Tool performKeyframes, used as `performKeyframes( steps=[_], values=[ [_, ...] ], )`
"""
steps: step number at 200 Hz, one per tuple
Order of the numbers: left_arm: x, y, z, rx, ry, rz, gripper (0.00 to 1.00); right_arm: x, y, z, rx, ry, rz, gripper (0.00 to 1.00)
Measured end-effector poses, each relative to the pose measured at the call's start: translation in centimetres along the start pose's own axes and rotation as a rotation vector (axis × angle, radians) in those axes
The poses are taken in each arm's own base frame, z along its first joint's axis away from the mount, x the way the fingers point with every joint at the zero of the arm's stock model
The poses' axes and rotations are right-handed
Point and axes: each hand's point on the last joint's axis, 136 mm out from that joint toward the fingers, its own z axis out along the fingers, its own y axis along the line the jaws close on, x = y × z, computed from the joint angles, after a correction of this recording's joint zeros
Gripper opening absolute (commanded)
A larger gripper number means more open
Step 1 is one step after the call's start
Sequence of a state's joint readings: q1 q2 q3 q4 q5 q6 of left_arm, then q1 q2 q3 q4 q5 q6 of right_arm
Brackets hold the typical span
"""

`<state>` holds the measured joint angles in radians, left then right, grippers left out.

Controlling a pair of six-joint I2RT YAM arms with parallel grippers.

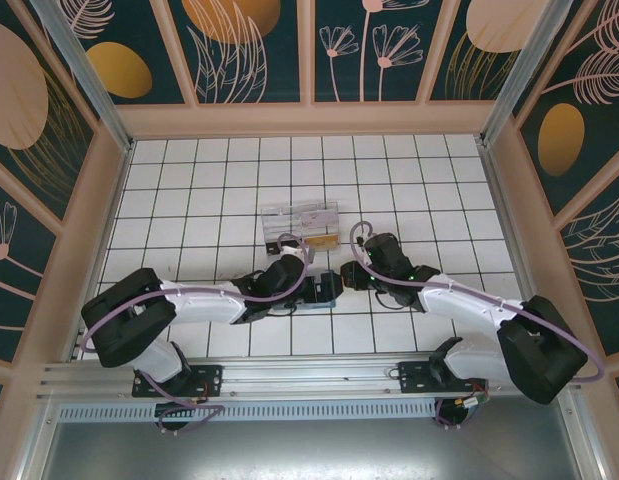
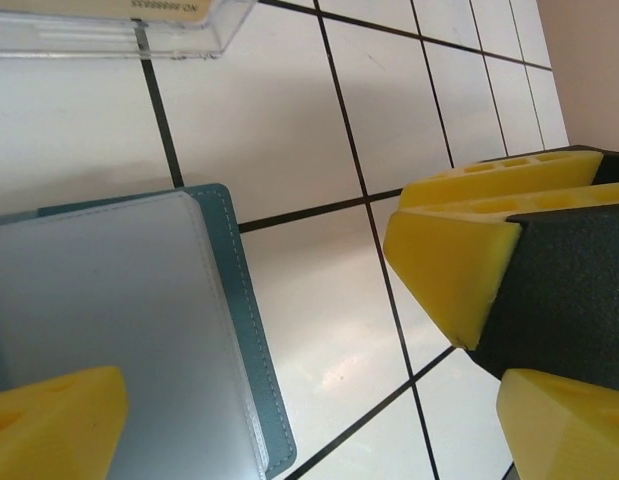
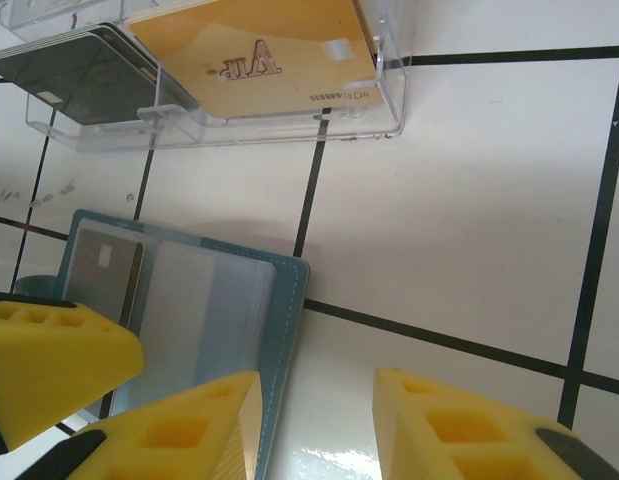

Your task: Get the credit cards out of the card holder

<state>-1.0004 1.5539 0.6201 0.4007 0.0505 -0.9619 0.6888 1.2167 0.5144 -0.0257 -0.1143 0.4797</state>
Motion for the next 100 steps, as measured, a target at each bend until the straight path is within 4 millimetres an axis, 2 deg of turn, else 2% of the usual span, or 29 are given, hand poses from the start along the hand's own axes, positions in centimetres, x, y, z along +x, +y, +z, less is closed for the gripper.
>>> performKeyframes(
  steps=[13, 32, 56, 77, 100],
  values=[
    [-0.4, -0.1, -0.4, 0.002, -0.019, 0.001, 0.92, 0.1, 0.2, 0.0, -0.013, 0.005, 0.003, 0.33],
    [-1.4, -0.3, -2.0, -0.004, -0.071, 0.003, 0.82, 0.2, 0.9, -0.1, -0.049, 0.017, 0.009, 0.3],
    [-2.6, 0.0, -4.1, -0.032, -0.145, -0.004, 0.61, 0.4, 1.9, 0.3, -0.102, 0.035, 0.024, 0.27],
    [-2.8, 1.7, -5.6, -0.093, -0.185, -0.007, 0.43, 0.9, 2.8, 0.9, -0.143, 0.07, 0.039, 0.25],
    [-2.0, 5.0, -7.0, -0.188, -0.204, -0.024, 0.24, 1.2, 4.7, 1.5, -0.198, 0.103, 0.038, 0.24]
  ],
)
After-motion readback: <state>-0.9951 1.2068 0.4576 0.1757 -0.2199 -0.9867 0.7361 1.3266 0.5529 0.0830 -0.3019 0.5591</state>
